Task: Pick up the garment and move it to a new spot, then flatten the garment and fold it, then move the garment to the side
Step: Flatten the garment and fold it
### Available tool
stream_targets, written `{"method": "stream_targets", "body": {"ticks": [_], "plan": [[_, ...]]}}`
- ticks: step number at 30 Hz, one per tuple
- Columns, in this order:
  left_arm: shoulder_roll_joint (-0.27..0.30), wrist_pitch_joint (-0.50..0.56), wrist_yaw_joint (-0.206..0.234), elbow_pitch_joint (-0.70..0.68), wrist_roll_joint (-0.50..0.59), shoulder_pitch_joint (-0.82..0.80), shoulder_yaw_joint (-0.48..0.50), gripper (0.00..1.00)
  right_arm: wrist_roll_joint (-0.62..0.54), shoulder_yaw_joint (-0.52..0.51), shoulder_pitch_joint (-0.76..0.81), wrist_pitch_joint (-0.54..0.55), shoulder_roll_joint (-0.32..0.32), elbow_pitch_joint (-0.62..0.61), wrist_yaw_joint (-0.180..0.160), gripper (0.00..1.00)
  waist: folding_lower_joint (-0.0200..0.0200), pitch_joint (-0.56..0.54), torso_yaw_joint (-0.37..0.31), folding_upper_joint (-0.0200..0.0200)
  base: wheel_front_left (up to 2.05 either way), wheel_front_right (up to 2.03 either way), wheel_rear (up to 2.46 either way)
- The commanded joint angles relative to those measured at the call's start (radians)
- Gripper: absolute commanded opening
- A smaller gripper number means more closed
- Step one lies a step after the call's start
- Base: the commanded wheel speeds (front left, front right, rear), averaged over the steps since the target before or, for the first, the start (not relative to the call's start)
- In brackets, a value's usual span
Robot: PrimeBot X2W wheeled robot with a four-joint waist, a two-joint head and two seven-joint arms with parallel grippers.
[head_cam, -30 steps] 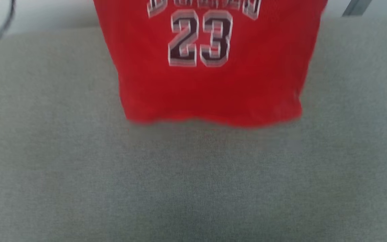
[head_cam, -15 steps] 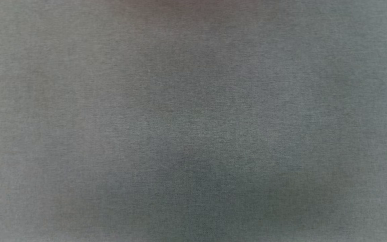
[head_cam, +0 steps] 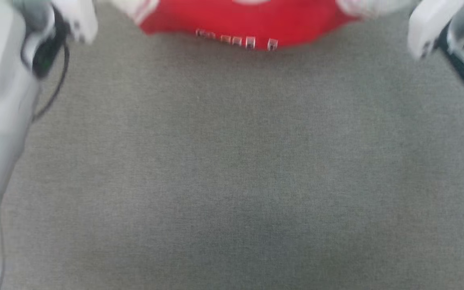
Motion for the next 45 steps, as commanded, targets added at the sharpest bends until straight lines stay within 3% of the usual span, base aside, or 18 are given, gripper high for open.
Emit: {"method": "stream_targets", "body": {"ticks": [1, 7, 12, 23, 32, 38, 45], "plan": [[0.02, 0.023, -0.001, -0.02, -0.02, 0.04, -0.015, 0.0, 0.053, 0.02, 0.041, 0.027, -0.012, -0.037, -0.001, 0.0, 0.0, -0.027, 0.009, 0.0, 0.0, 0.0, 0.0], [0.111, 0.212, -0.001, -0.16, -0.175, 0.21, -0.094, 0.0, 0.243, 0.114, 0.213, 0.158, -0.191, -0.284, -0.001, 0.0, 0.0, -0.075, 0.028, 0.0, 0.0, 0.0, 0.0], [0.19, 0.308, 0.008, -0.272, -0.243, 0.353, -0.115, 0.0, 0.373, 0.109, 0.385, 0.249, -0.305, -0.467, -0.001, 0.0, 0.0, -0.11, 0.034, 0.0, 0.0, 0.0, 0.0], [0.391, 0.401, 0.196, -0.673, -0.34, 0.742, -0.135, 0.0, 0.512, 0.018, 0.773, 0.368, -0.457, -0.775, -0.001, 0.0, 0.0, -0.14, 0.027, 0.0, 0.0, 0.0, 0.0], [0.491, 0.472, 0.331, -0.865, -0.401, 0.936, -0.166, 0.0, 0.561, -0.047, 1.026, 0.445, -0.52, -0.917, -0.001, 0.0, 0.0, -0.131, 0.028, 0.0, 0.0, 0.0, 0.0], [0.518, 0.496, 0.367, -0.894, -0.408, 0.968, -0.176, 0.0, 0.574, -0.097, 1.143, 0.528, -0.53, -0.981, -0.001, 0.0, 0.0, -0.114, 0.022, 0.0, 0.0, 0.0, 0.0], [0.503, 0.49, 0.385, -0.898, -0.405, 0.969, -0.177, 0.0, 0.539, -0.161, 1.212, 0.575, -0.458, -0.972, -0.001, 0.0, 0.0, -0.098, 0.008, 0.0, 0.0, 0.0, 0.0]]}}
